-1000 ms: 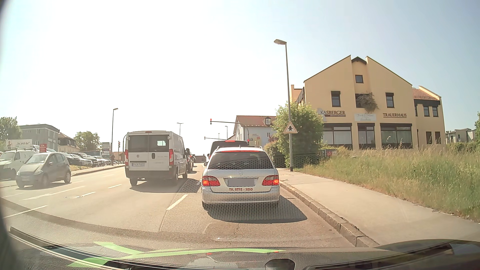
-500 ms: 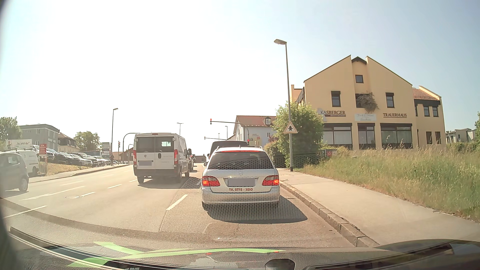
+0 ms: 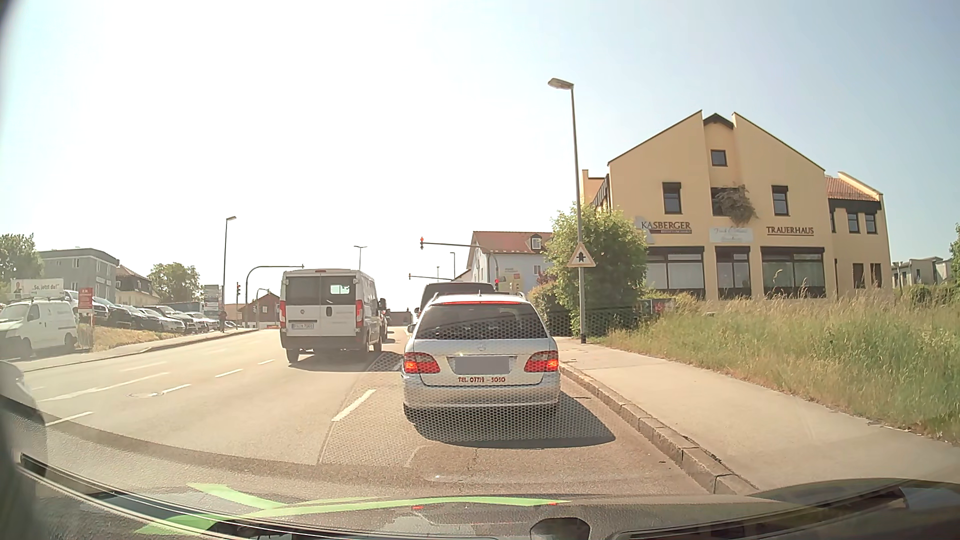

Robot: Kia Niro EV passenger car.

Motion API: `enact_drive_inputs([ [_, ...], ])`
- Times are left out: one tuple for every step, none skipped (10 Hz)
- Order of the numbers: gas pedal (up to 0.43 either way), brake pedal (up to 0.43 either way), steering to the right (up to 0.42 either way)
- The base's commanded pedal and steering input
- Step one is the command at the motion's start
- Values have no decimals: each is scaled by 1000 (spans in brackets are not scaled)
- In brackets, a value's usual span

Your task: Follow the waypoints while adhering to traffic rules and regulations

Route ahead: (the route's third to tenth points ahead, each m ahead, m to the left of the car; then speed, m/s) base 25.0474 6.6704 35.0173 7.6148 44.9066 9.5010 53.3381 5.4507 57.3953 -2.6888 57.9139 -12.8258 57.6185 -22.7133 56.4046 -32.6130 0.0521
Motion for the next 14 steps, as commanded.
enact_drive_inputs([
  [169, 0, -24],
  [177, 0, -24],
  [189, 0, -24],
  [189, 0, -24],
  [189, 0, -24],
  [189, 0, -24],
  [197, 0, -24],
  [197, 0, -24],
  [197, 0, -24],
  [197, 0, -24],
  [209, 0, -23],
  [209, 0, -23],
  [209, 0, -23],
  [220, 0, -23],
])
